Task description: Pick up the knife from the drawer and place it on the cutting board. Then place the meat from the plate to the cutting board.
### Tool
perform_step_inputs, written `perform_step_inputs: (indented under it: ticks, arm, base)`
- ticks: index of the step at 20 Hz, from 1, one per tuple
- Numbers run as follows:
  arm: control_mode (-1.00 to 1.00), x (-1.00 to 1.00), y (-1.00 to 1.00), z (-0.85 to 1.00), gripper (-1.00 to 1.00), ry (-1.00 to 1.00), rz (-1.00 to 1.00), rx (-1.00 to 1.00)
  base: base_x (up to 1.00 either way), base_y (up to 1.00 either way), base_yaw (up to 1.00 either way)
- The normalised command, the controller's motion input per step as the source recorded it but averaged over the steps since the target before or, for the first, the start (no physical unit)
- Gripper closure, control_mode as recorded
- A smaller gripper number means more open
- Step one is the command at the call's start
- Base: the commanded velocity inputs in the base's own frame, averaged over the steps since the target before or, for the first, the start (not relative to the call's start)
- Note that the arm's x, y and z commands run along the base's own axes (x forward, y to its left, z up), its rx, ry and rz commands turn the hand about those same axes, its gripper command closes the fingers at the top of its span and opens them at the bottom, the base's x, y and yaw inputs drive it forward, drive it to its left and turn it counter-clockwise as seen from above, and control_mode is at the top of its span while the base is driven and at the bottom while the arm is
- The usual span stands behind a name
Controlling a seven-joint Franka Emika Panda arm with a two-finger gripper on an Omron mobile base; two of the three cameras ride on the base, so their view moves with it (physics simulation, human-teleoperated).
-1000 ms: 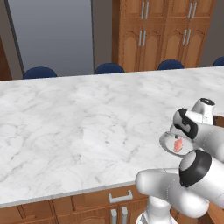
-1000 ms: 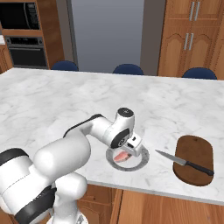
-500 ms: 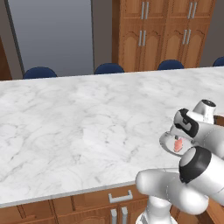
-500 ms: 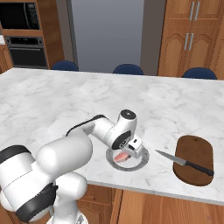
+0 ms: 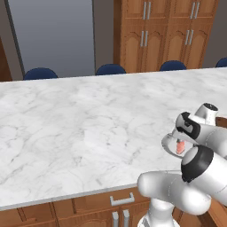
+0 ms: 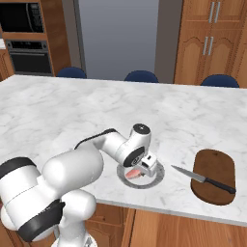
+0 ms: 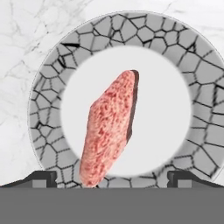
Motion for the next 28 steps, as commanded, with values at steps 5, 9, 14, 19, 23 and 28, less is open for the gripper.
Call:
perform_step_inputs:
  ticks: [5,9,14,19,23,28]
  arm:
    - [-1.00,0.02,0.00,-0.08,-1.00,0.00,0.00,0.00]
    - [-1.00,0.05,0.00,-0.07,-1.00,0.00,0.00,0.00]
    - [-1.00,0.07,0.00,-0.07,-1.00,0.00,0.00,0.00]
    - [-1.00,0.08,0.00,-0.09,-1.00,0.00,0.00,0.00]
    - [-1.00,0.08,0.00,-0.14,-1.00,0.00,0.00,0.00]
    - [-1.00,0.05,0.00,-0.14,-1.00,0.00,0.00,0.00]
  base:
    - [0.00,0.00,0.00]
    - [0.00,0.00,0.00]
    - [0.00,0.00,0.00]
    - [0.00,0.00,0.00]
    - [0.00,0.00,0.00]
    - [0.00,0.00,0.00]
